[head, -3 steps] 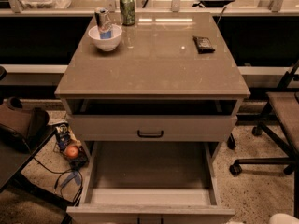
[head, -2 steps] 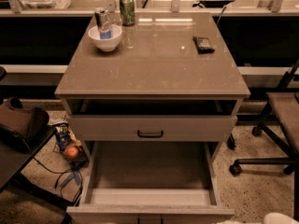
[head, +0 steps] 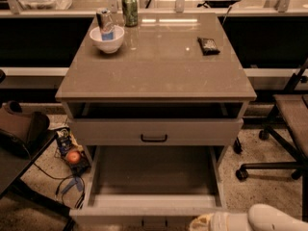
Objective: Close middle drawer
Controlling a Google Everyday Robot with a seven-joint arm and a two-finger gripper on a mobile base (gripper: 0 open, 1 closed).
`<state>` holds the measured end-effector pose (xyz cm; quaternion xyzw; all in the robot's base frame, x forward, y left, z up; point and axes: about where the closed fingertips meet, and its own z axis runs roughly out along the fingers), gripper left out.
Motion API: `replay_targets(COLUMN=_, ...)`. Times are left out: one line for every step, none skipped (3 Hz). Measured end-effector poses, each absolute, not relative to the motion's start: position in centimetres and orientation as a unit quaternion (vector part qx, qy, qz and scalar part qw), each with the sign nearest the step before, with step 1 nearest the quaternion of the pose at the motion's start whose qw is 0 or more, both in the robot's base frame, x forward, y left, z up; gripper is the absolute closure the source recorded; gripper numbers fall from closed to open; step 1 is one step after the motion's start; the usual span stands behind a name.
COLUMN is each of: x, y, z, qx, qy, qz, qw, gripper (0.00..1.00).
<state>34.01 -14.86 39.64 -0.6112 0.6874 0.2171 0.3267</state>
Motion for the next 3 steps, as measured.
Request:
replay_targets(x=34.0, y=-14.8, z=39.6, qx=-0.612, qy=0.687, qz=0.216, qw=0.327, gripper=1.0)
replay_targets(x=39.0, y=-13.9, z=38.8, qx=-0.615, qy=0.685, qz=0.196, qw=0.336, gripper=1.0)
replay_targets(x=39.8, y=-13.7, z=38.8, qx=-0.616, qy=0.685, qz=0.192, qw=0.338, gripper=1.0)
